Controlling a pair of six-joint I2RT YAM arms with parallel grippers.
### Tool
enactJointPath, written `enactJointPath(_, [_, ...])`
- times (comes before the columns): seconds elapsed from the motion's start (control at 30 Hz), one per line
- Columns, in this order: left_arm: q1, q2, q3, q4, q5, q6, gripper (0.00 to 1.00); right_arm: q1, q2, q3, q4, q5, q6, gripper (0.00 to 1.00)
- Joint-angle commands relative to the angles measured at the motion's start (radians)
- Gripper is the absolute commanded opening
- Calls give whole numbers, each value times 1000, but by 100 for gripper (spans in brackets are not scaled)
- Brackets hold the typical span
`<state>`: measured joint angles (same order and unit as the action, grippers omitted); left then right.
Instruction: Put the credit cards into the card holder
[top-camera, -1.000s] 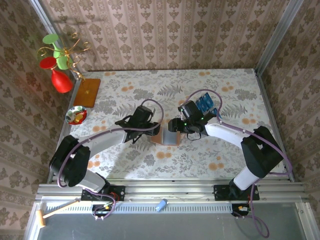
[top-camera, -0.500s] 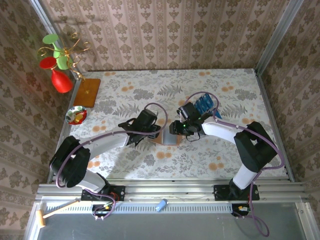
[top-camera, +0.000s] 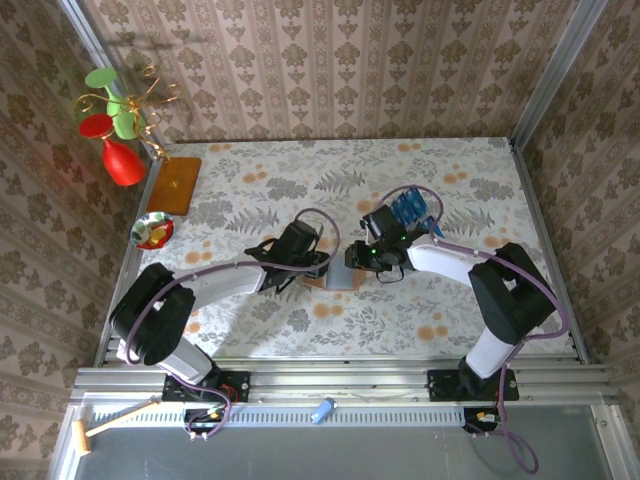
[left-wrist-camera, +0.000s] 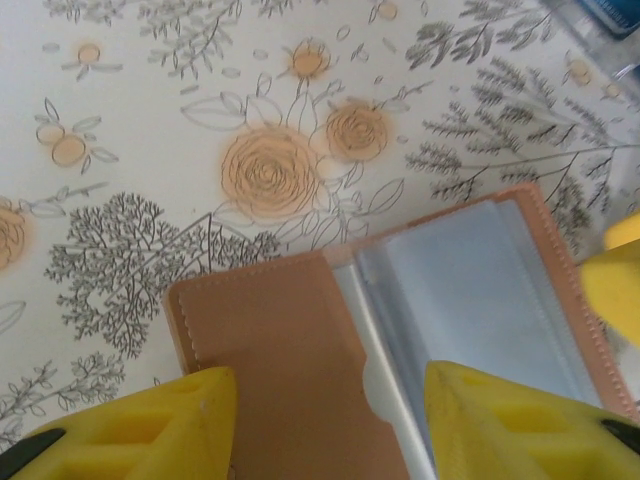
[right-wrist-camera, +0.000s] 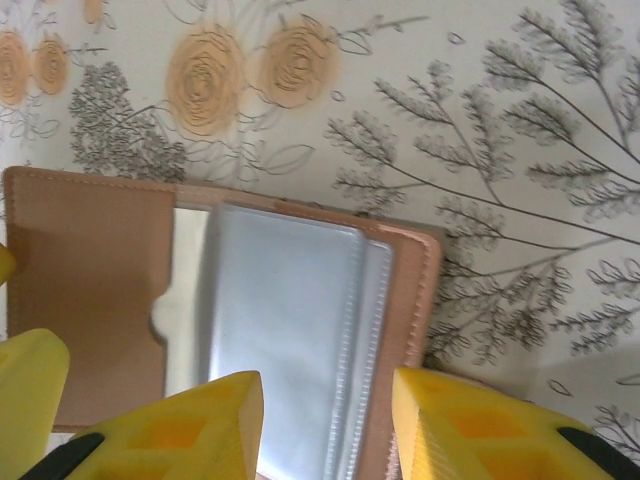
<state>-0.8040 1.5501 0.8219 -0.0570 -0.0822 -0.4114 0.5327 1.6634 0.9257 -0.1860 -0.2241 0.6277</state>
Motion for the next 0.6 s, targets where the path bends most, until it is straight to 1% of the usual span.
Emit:
enactJointPath(0.0, [-4,13,-37,32,-1,-20,53,-18,-43,-54,12,6,13,40])
enactJointPath(0.23, [-3,41,-86,68,-8,-24,52,-30,-24,-99,54,-7,29,40])
enactJointPath(0.4, [-2,57,-99,82,-23,-14,52,-30,-35,-78,37,-19,22,39])
enactJointPath(0.57, [-1,63,-97,90,-24,0,52,-28,-83,-42,7,-44,21,39])
